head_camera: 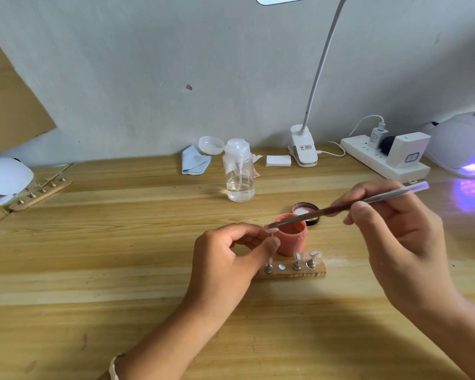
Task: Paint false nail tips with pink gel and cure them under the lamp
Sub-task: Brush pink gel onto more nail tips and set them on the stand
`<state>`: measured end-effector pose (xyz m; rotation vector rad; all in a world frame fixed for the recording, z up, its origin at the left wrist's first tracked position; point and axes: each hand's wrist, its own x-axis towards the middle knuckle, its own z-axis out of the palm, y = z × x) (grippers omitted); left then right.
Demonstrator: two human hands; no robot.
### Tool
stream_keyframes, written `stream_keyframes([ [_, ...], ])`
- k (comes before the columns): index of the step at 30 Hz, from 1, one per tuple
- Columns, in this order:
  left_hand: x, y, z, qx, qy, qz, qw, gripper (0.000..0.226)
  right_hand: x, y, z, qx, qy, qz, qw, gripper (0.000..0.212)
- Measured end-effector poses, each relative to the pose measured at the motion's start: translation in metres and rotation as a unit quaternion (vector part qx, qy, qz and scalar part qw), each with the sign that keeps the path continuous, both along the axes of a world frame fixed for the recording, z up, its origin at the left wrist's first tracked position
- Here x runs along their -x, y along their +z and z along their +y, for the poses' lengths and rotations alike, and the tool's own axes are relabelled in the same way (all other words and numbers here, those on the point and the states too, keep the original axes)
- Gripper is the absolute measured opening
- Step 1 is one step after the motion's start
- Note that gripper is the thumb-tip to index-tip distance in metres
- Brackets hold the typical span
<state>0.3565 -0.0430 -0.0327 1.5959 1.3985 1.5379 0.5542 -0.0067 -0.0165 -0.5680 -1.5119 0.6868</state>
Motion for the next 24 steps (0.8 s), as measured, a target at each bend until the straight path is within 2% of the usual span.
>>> stream_keyframes([
  [3,0.0004,0.0001,0.0005,-0.008,0.002,-0.004,1.0,0.008,-0.0024,0.0008,0.0014,0.009,-0.028,0.002,1.0,0.007],
  [6,0.0006,0.0005,0.0006,-0.018,0.004,0.004,1.0,0.009,-0.0076,0.0035,0.0063,0.03,-0.057,0.047,0.997,0.008],
  [8,0.0003,0.0012,0.0006,-0.03,0.005,0.008,0.999,0.01,-0.007,0.0041,0.0066,0.037,-0.046,0.066,0.996,0.009],
  [12,-0.0003,0.0017,0.0007,-0.046,0.012,0.018,0.999,0.011,0.0,0.0017,0.0006,0.027,0.014,0.026,0.999,0.007],
  [15,0.0007,0.0009,0.001,-0.055,0.013,0.014,0.998,0.009,-0.0012,0.0026,0.0002,0.03,0.0,0.023,0.999,0.008],
  [19,0.0014,-0.0007,0.0019,-0.064,0.012,0.013,0.998,0.012,-0.0045,0.0054,0.0029,0.045,-0.03,0.067,0.996,0.008],
  [24,0.0015,-0.0024,0.0009,-0.068,0.005,-0.006,0.998,0.006,0.0001,0.0047,-0.0029,0.028,0.013,0.044,0.999,0.011],
])
